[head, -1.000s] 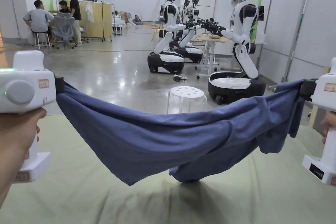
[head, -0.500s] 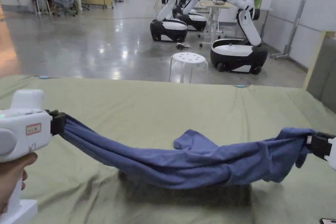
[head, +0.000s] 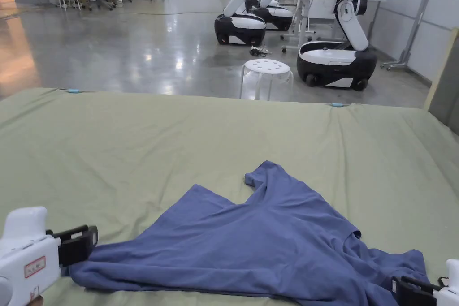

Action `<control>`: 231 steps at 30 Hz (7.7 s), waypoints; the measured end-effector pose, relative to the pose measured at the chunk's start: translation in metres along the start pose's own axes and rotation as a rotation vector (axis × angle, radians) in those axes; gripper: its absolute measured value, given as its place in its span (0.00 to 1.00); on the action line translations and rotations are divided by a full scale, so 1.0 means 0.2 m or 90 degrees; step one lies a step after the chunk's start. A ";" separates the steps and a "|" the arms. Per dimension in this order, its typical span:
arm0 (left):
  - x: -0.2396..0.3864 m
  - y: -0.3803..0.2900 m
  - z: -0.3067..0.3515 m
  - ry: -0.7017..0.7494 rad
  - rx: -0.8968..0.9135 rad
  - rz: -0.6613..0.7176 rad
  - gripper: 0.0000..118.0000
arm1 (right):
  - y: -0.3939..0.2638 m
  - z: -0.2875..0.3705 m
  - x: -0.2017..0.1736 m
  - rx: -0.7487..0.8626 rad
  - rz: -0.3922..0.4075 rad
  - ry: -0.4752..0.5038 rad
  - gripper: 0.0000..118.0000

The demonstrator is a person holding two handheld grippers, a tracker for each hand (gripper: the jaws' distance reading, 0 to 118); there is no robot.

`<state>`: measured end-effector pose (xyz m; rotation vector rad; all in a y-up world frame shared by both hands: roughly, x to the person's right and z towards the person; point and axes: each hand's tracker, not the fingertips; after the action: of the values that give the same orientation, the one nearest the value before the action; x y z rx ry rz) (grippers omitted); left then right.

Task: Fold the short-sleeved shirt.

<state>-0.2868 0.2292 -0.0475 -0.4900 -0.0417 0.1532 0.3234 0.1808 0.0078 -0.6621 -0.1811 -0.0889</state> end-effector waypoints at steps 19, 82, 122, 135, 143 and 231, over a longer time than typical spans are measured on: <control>-0.18 0.11 0.14 0.064 -0.040 -0.107 0.03 | 0.15 0.34 -0.96 0.215 0.110 0.206 0.03; -0.23 -0.10 -0.32 -0.083 -0.073 -0.045 0.07 | 0.68 -0.77 -0.69 -0.003 0.145 0.078 0.03; 0.21 1.60 -0.42 -0.027 0.220 -0.069 0.06 | 2.49 0.33 -0.49 0.401 0.034 0.052 0.01; 0.38 2.11 -0.51 0.054 0.260 -0.139 0.06 | 2.71 0.30 -0.55 0.424 -0.008 0.044 0.01; 0.32 1.73 -0.72 0.068 0.237 -0.097 0.06 | 2.48 -0.10 -0.49 0.390 -0.092 0.042 0.01; 0.13 -0.32 0.11 -0.035 -0.128 -0.116 0.07 | -0.31 -0.04 -0.08 -0.073 0.032 0.069 0.03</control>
<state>-0.2547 0.1879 0.0026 -0.6790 -0.1563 -0.0170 0.2996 0.1269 0.0355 -0.7730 -0.0550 -0.0870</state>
